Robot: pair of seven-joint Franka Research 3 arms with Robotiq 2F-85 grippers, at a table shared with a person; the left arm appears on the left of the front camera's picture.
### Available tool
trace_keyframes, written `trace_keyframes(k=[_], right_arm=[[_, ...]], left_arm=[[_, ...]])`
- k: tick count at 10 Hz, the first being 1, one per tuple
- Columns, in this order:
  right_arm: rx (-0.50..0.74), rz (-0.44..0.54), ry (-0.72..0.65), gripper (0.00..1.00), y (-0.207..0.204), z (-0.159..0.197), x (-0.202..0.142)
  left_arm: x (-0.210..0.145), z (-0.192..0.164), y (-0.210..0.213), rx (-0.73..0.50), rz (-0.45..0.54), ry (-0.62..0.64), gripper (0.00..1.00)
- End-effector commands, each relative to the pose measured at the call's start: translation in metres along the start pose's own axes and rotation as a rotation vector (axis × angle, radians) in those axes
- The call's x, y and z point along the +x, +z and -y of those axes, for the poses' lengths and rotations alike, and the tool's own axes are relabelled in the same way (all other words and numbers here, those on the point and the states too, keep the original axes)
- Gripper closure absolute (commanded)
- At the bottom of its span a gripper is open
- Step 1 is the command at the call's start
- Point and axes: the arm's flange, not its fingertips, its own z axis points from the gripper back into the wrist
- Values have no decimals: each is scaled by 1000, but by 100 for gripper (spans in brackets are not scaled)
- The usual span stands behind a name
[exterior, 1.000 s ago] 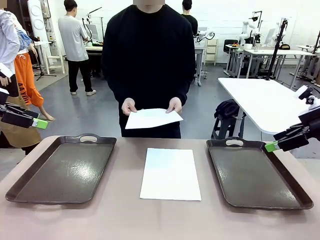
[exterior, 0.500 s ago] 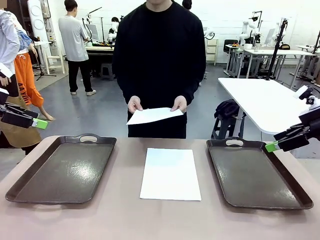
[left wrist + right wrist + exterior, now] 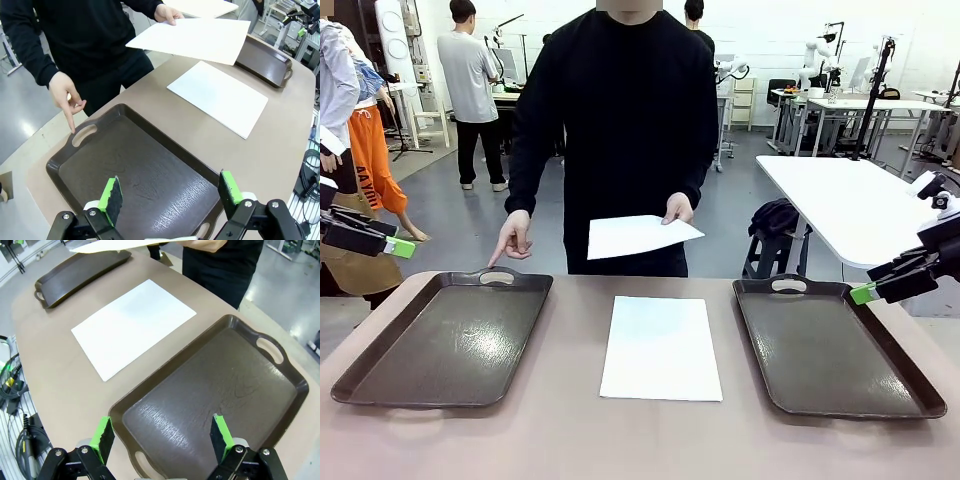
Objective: Sort the A4 documents.
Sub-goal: Receive the A4 Paper.
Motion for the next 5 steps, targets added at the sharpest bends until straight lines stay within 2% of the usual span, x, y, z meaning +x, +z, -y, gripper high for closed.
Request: trace_keyframes(k=[1,5], right_arm=[[16,14,14,0,-3,4,1],[16,14,14,0,-3,4,1]], left_arm=[[-3,-4,-1,-12,8,-18,0],[-3,-4,-1,-12,8,-18,0]])
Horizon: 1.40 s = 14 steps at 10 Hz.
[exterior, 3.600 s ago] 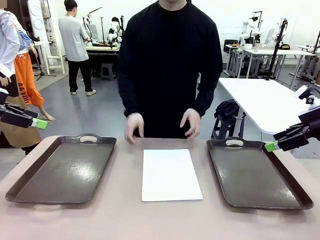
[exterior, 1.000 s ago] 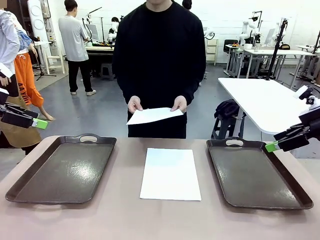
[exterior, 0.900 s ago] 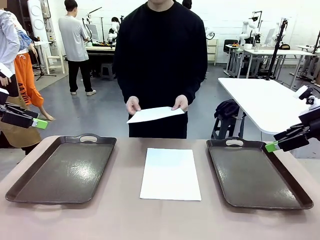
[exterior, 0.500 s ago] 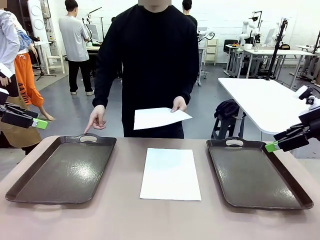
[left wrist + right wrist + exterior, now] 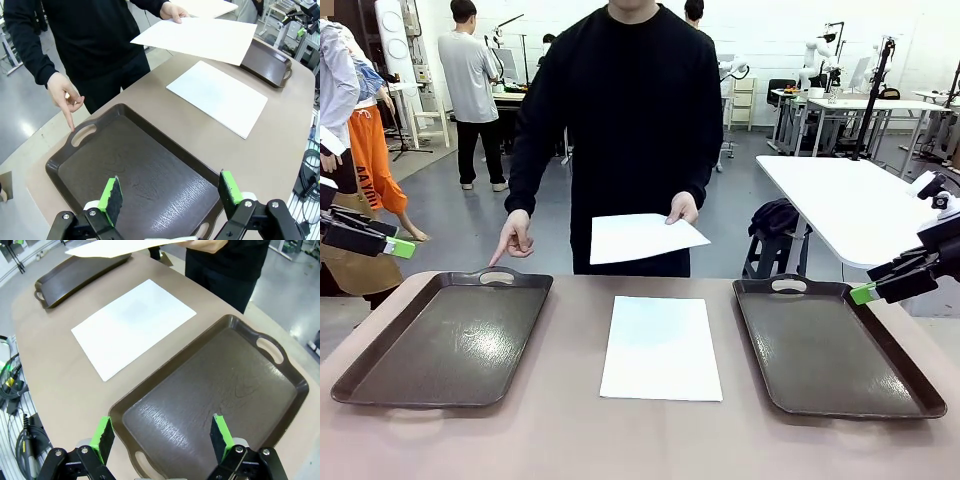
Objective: Sort the A4 documents.
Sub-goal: Receive the A4 Paper.
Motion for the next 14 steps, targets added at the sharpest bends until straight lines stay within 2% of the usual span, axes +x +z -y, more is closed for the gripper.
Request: trace_keyframes(k=[1,2,4,7,8,9,11,14], right_arm=[[16,14,14,0,-3,4,1],[16,14,14,0,-3,4,1],[16,14,14,0,-3,4,1],[16,14,14,0,-3,4,1],[16,14,14,0,-3,4,1],[16,14,14,0,-3,4,1],[16,14,14,0,-3,4,1],[16,14,14,0,-3,4,1]], left_arm=[[-2,-4,-1,-10,9,-18,0],[0,0,0,0,0,0,0],[6,-6,-21,-26,-13,114,0],[43,-19,-71,-50,-52,391,0],[56,-20,-89,-77,-84,435,0],[70,-18,-112,-94,-126,426,0],[87,-23,-151,-137,-203,556,0],[113,-32,-193,-316,-203,742,0]])
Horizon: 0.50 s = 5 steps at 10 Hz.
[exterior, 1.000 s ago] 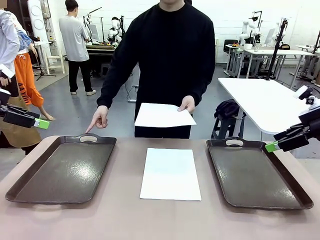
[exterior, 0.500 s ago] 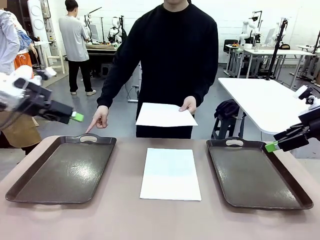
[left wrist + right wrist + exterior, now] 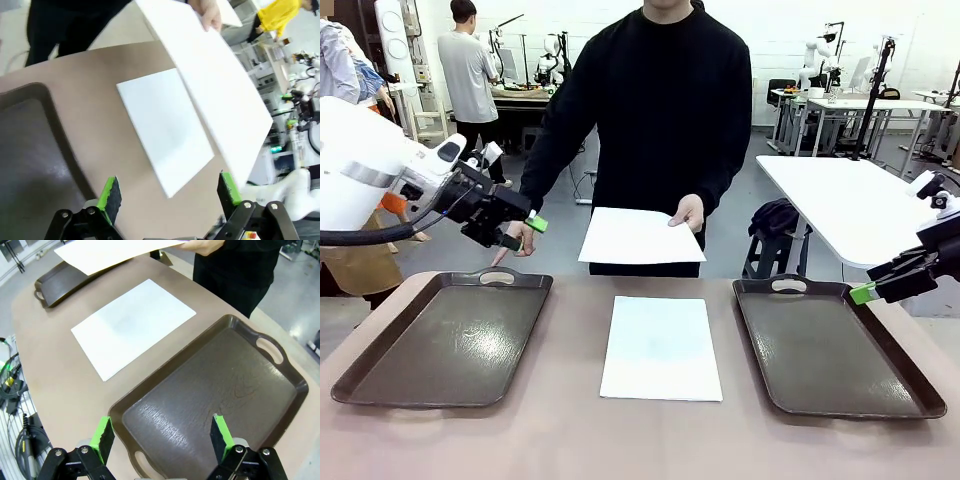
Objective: Sort the A4 documents.
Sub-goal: Receive the A4 Paper.
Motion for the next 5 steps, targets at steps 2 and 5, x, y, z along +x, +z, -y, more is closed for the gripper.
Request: trace_keyframes(k=[2,5], right_arm=[[18,17,11,0,-3,4,0],[18,17,11,0,-3,4,0]], left_arm=[[33,-3,-17,-132,22,151,0],[43,-3,-50,-154,-14,223,0]])
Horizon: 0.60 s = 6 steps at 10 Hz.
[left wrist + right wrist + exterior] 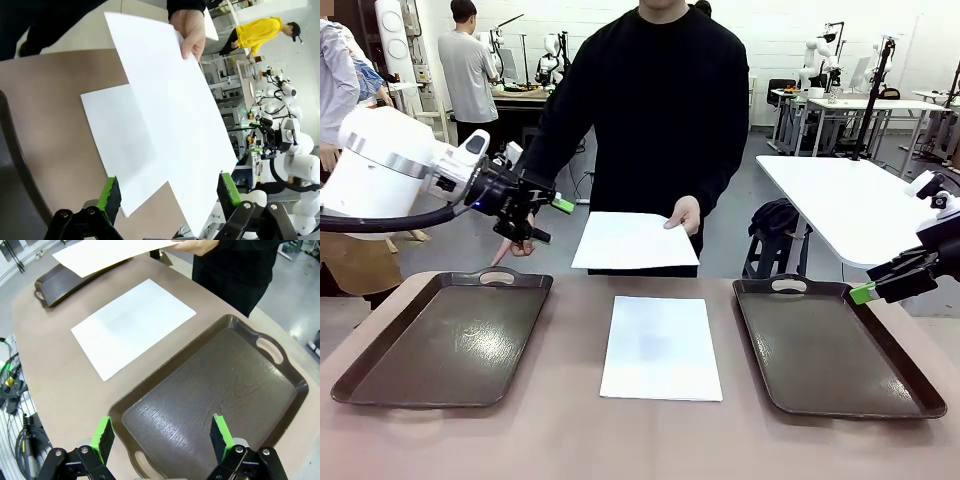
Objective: Sort the A4 documents.
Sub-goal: Receive the A4 Paper.
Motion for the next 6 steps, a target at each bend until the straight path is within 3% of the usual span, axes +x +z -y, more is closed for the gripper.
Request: trace_keyframes(k=[1,6], right_arm=[[18,18,11,0,-3,4,0],[18,18,11,0,-3,4,0]], left_arm=[[10,-4,-16,5,-6,60,0],[11,-17,-55,-77,2,197,0]])
